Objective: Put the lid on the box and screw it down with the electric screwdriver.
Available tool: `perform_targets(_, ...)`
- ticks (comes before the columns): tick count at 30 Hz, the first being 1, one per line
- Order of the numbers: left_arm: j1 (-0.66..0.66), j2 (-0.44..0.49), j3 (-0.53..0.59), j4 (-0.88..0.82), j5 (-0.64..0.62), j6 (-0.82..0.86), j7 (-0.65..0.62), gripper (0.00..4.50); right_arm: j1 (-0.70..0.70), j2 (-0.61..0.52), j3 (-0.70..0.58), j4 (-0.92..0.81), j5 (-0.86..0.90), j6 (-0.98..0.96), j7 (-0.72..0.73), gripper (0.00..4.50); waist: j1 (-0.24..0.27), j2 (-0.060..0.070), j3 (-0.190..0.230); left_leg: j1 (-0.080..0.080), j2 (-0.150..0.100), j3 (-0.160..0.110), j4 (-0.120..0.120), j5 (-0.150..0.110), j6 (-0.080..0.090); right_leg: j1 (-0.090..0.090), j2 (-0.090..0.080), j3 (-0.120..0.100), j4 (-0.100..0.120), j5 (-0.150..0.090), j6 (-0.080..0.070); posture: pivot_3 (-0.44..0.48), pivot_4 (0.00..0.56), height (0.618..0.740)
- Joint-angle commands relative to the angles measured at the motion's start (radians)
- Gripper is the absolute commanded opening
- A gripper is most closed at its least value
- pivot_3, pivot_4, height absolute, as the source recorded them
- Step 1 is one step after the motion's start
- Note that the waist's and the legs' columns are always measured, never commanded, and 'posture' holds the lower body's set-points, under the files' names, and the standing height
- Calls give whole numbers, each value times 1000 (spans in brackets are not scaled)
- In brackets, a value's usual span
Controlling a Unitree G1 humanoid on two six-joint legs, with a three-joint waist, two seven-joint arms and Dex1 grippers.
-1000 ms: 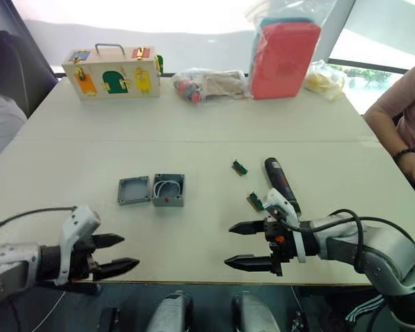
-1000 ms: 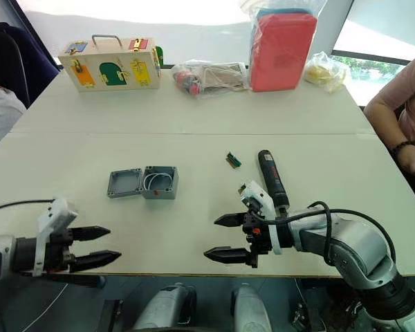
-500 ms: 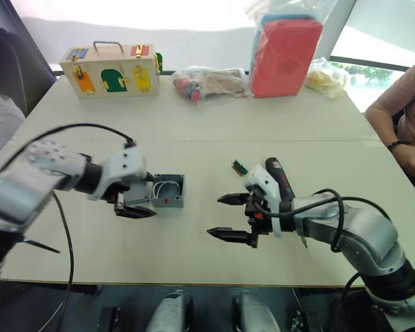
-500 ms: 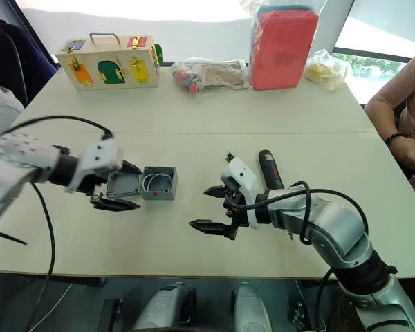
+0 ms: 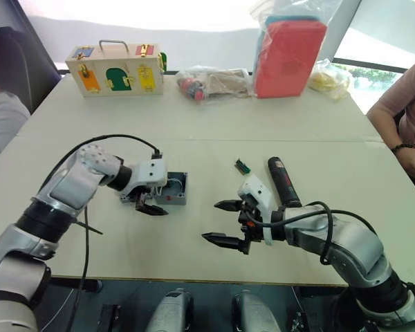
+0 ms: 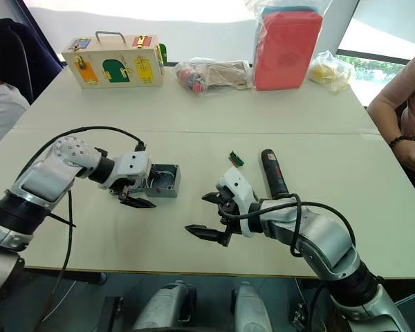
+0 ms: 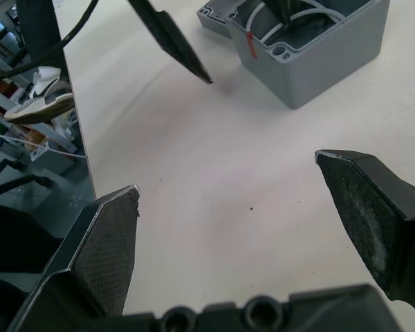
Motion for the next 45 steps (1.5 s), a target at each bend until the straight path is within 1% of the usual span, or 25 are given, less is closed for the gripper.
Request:
perform_targets(1, -26, -27, 23, 5, 14, -14, 0, 2050, 2, 1, -40, -40, 7, -1, -7, 4500, 1, 0, 0, 0, 0, 0, 0, 0, 0, 0, 0, 0, 0, 0, 0, 0, 150, 738)
perform_targets(3, -23, -32, 20, 2, 23, -21, -9, 1320, 7, 3, -45, -46, 8, 2, -12, 4500, 1, 0, 0, 0, 0, 0, 0, 0, 0, 0, 0, 0, 0, 0, 0, 0, 150, 738)
perform_targets(5, -21, -34, 21, 2, 28, -28, -19, 353, 10, 4, -48, -50, 11, 6, -16, 4500, 0, 0, 0, 0, 0, 0, 0, 0, 0, 0, 0, 0, 0, 0, 0, 0, 150, 738)
perform_targets(6, -22, -37, 23, 2, 27, -29, -24, 279, 12, 4, -50, -52, 13, 9, -18, 4500, 0, 0, 0, 0, 0, 0, 0, 0, 0, 0, 0, 0, 0, 0, 0, 0, 150, 738)
perform_targets(7, -27, -41, 24, 8, 29, -30, -27, 60, 13, 4, -52, -55, 16, 14, -20, 4500, -1, 0, 0, 0, 0, 0, 0, 0, 0, 0, 0, 0, 1, 0, 0, 0, 150, 738)
perform_targets(11, -41, -49, 22, 36, 45, -54, -39, 60, 17, 3, -57, -65, 27, 34, -25, 4500, 0, 0, 0, 0, 0, 0, 0, 0, 0, 0, 0, 0, 1, 0, 0, 0, 150, 738)
perform_targets(16, -58, -46, 19, 75, 54, -95, -87, 60, 24, 1, -67, -86, 48, 63, -27, 4500, -1, 0, 0, 0, 0, 0, 0, 0, 0, 0, 0, 0, 1, 0, 0, 0, 150, 738)
perform_targets(20, -167, -99, 13, 204, 47, -266, -181, 60, 32, -12, -90, -88, 50, 68, -26, 4500, 7, -1, 0, 0, 0, 0, 1, 0, 0, 0, 1, 0, 1, 0, 0, 0, 150, 738)
perform_targets(24, -193, -120, 17, 263, 54, -325, -214, 60, 33, -13, -94, -88, 50, 70, -26, 4500, 4, -1, 0, -1, 0, 0, 2, 0, 1, 0, 0, -1, 1, 0, 0, 0, 150, 738)
perform_targets(26, -294, -165, -67, 385, 37, -452, -233, 60, 44, -18, -97, -96, 36, 68, -38, 4500, 4, -1, 0, -1, 0, 0, 2, -1, 1, 0, 1, -1, 1, 0, 0, 0, 150, 738)
perform_targets(28, -352, -181, -146, 449, -4, -527, -239, 60, 58, -9, -108, -112, 39, 74, -59, 4500, 8, -2, 1, -1, 0, 0, 2, 0, 1, 0, 1, -1, 2, 0, 0, 0, 150, 738)
perform_targets(32, -386, -187, -284, 478, -132, -614, -239, 60, 95, 15, -130, -154, 57, 102, -108, 4500, 3, -2, 1, -1, 0, 0, 2, -1, 1, 0, 0, 0, 1, 0, 0, 0, 150, 738)
perform_targets(35, -408, -196, -361, 491, -191, -673, -239, 60, 113, 25, -144, -176, 66, 119, -137, 4500, -1, -2, 1, -1, 0, -1, 2, -1, 1, 0, 0, 0, 1, 0, 0, 0, 150, 738)
perform_targets(38, -436, -202, -453, 515, -235, -729, -239, 60, 124, 37, -159, -198, 78, 136, -168, 4500, -3, -2, 1, -1, 0, -1, 2, -1, 1, -1, 1, 0, 2, 0, 0, 0, 150, 738)
perform_targets(41, -467, -232, -505, 605, -213, -796, -239, 60, 128, 42, -164, -214, 80, 147, -196, 4500, -2, -2, 1, -1, 0, -1, 2, -1, 1, -1, 1, 0, 2, 0, 0, 0, 150, 738)
perform_targets(43, -489, -246, -534, 662, -212, -819, -239, 592, 126, 43, -171, -221, 83, 154, -208, 4500, 0, -2, 1, -1, 0, -1, 3, -1, 1, -1, 1, 0, 2, 0, 0, 0, 150, 738)
perform_targets(44, -497, -248, -546, 678, -222, -816, -239, 769, 126, 43, -178, -226, 89, 158, -211, 4500, -1, -2, 1, -1, 0, -1, 3, -1, 1, -1, 1, 0, 2, 0, 0, 0, 150, 738)
perform_targets(45, -503, -251, -549, 690, -233, -814, -239, 1133, 127, 42, -185, -232, 97, 162, -212, 4500, -2, -2, 1, -1, 0, -1, 3, -1, 1, -1, 1, 0, 2, 0, 0, 0, 150, 738)
